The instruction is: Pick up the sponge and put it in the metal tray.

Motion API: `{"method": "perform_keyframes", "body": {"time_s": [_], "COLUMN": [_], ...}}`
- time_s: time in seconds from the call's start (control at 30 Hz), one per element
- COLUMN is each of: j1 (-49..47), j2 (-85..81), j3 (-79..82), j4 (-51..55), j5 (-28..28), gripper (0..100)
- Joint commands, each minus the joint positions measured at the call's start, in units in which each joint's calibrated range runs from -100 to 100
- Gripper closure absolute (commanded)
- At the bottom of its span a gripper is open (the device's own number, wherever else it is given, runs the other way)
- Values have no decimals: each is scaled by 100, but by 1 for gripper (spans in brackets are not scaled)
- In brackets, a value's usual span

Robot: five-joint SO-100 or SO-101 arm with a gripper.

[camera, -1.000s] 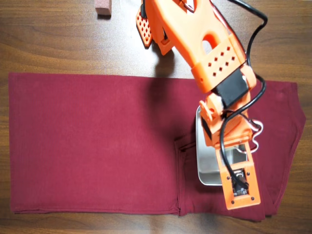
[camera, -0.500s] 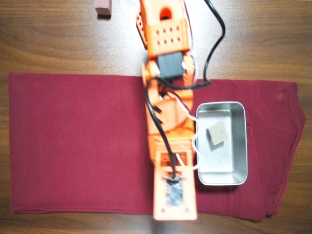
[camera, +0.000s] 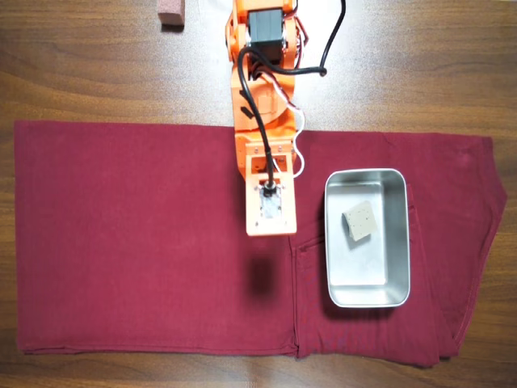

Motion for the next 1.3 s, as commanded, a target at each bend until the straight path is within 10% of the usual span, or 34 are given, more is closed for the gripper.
{"method": "perform_keyframes", "body": {"time_s": [0.0, 0.2, 0.37, 1.27], "j1": [130, 302, 312, 370], "j2": [-239, -239, -239, -248], "j3": [337, 783, 792, 792], "j4": [-189, 60, 2836, 2836], "j5": [78, -5, -327, -430], "gripper": [100, 100, 100, 99]}}
